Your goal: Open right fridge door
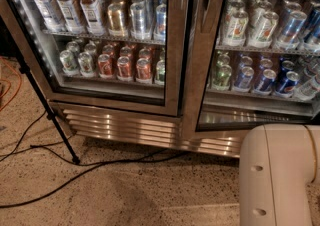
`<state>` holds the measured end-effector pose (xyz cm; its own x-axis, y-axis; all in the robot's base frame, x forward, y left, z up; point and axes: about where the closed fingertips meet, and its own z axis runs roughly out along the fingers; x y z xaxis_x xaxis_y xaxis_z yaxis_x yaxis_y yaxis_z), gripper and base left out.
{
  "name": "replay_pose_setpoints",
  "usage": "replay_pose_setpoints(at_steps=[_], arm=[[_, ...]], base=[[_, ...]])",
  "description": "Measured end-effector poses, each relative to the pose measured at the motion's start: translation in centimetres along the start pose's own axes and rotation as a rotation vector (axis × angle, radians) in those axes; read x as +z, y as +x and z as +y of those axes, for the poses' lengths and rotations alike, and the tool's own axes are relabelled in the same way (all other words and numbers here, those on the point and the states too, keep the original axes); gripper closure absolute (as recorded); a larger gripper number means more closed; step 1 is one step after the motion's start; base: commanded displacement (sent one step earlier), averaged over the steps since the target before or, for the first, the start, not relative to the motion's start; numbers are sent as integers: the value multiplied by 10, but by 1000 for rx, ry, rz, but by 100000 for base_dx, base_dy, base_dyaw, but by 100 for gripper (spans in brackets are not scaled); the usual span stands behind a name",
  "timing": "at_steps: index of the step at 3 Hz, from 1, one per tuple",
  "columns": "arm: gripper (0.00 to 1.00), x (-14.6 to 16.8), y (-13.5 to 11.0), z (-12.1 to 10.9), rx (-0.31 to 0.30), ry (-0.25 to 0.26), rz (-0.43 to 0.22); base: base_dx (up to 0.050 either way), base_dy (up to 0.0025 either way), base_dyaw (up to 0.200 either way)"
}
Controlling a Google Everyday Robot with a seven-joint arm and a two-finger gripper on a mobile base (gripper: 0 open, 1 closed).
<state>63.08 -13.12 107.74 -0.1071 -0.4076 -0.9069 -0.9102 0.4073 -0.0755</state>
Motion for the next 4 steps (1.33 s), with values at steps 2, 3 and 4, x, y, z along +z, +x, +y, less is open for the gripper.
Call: replay_pose_setpoints(at_steps=[2, 3, 4], arm=[[0, 1, -1, 2, -2, 6, -1], [0, 6, -4, 3, -2, 6, -1], [0, 7, -4, 4, -2, 7, 0]], base=[[0, 0, 0], [0, 0, 0], [0, 0, 0]])
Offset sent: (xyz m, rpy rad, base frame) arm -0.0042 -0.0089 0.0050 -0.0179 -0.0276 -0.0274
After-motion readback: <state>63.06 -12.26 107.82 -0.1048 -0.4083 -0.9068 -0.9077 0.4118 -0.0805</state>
